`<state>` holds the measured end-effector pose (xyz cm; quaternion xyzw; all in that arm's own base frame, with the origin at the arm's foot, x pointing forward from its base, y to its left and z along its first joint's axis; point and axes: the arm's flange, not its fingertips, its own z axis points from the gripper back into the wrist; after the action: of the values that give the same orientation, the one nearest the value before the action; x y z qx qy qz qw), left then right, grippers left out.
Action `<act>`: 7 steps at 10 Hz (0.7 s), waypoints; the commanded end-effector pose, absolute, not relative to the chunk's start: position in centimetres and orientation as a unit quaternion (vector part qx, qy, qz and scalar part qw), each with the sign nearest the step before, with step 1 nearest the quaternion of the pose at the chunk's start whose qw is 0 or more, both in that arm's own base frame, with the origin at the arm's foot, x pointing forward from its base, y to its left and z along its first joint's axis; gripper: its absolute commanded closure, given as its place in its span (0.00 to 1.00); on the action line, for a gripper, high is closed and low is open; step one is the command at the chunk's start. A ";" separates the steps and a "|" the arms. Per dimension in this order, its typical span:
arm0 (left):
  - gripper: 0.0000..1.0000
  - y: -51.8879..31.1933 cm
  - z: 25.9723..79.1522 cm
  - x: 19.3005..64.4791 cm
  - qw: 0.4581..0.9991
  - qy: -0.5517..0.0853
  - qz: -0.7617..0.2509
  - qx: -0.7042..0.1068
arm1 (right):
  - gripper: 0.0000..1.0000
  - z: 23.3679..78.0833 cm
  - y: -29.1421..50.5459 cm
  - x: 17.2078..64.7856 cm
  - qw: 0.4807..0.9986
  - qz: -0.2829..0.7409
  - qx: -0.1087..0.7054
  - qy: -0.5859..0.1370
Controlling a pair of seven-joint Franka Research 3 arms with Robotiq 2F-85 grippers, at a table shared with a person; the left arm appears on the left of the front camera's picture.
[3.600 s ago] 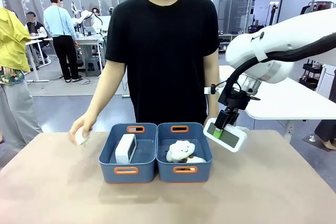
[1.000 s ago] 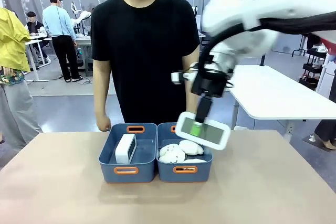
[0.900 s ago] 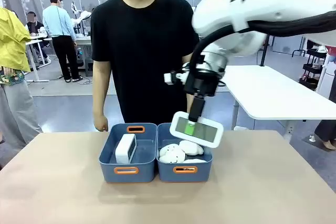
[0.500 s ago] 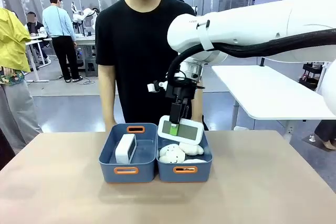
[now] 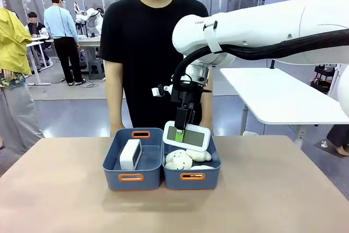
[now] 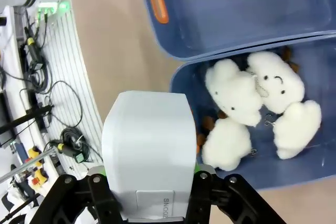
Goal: Sort the digital clocks into the basket.
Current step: Pick up the Digital clock from the table and place it into the empty Plastic storage basket.
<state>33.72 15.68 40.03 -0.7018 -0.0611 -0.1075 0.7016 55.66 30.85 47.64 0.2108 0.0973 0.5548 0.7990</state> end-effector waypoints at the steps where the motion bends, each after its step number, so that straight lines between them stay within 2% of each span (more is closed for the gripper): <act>1: 0.00 15.8 40.3 34.0 0.708 -0.057 -0.102 -0.696 | 0.49 45.7 30.2 54.6 0.811 0.541 0.222 0.001; 2: 0.00 15.8 40.3 34.0 0.708 -0.057 -0.102 -0.696 | 0.49 44.3 31.6 54.1 0.826 0.500 0.255 -0.051; 4: 0.00 15.8 40.3 34.0 0.708 -0.057 -0.102 -0.696 | 0.49 42.6 34.6 53.8 0.860 0.435 0.259 -0.067; 7: 0.00 15.8 40.3 34.0 0.708 -0.057 -0.102 -0.696 | 0.49 42.4 35.6 56.3 0.875 0.310 0.343 -0.143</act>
<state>33.71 15.69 40.03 -0.7018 -0.0612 -0.1074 0.7016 55.97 36.14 42.57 0.3228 -0.1098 0.3487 0.8730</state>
